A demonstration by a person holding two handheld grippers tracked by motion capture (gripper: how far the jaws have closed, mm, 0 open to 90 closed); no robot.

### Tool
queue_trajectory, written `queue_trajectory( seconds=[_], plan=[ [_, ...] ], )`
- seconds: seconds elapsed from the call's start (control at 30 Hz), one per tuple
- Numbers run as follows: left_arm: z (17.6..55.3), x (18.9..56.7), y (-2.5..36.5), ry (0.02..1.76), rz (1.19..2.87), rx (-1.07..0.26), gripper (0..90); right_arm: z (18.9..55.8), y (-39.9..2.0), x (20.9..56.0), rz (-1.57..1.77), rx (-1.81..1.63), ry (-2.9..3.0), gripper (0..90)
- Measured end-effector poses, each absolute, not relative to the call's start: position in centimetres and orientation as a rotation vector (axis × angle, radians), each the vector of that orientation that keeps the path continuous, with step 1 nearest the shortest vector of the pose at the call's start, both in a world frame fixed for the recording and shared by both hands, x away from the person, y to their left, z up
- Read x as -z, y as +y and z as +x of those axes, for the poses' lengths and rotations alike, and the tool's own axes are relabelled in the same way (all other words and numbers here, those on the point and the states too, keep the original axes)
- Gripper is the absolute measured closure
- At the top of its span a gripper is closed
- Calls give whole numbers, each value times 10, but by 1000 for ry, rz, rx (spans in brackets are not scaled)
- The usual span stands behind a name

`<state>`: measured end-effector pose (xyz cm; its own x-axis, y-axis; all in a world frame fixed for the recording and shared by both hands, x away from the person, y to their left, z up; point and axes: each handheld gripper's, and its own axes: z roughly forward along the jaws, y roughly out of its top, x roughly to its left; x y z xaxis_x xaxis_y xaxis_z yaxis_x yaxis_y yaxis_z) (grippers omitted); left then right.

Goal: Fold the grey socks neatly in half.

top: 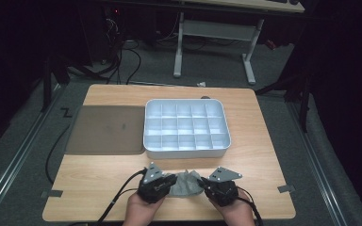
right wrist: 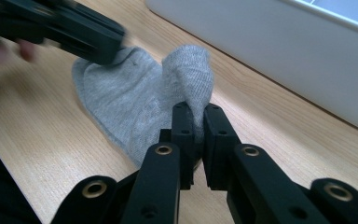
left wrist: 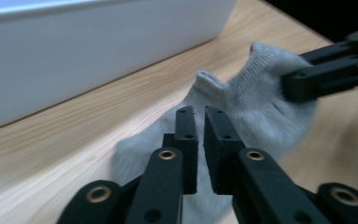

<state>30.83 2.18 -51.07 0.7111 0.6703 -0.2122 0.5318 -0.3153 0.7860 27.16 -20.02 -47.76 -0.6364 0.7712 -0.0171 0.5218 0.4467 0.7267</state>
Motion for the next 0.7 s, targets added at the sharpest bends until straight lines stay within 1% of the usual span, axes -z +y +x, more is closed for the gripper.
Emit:
queue_trajectory(
  seconds=[0.07,0.13,0.23,0.4,0.57,0.6,0.67,0.7],
  plan=[
    [312,516,9,924,2034,-161,881,271,-201,476,1102,-1011,2353,851],
    [309,519,0,897,2051,-153,881,271,-203,476,1106,-1009,2353,851],
    [310,527,-8,909,2074,-130,879,273,-204,481,1111,-1000,2361,851],
    [308,528,-16,894,2109,-172,882,274,-206,486,1135,-1027,2351,850],
    [307,530,-17,896,2085,-154,878,274,-201,479,1119,-1069,2342,851],
    [307,530,-17,900,2076,-144,867,274,-199,478,1109,-1072,2341,851],
    [308,527,-11,909,2042,-129,804,275,-197,476,1096,-1062,2340,852],
    [308,525,-5,913,2015,-119,786,275,-197,476,1096,-1056,2336,852]
  ],
)
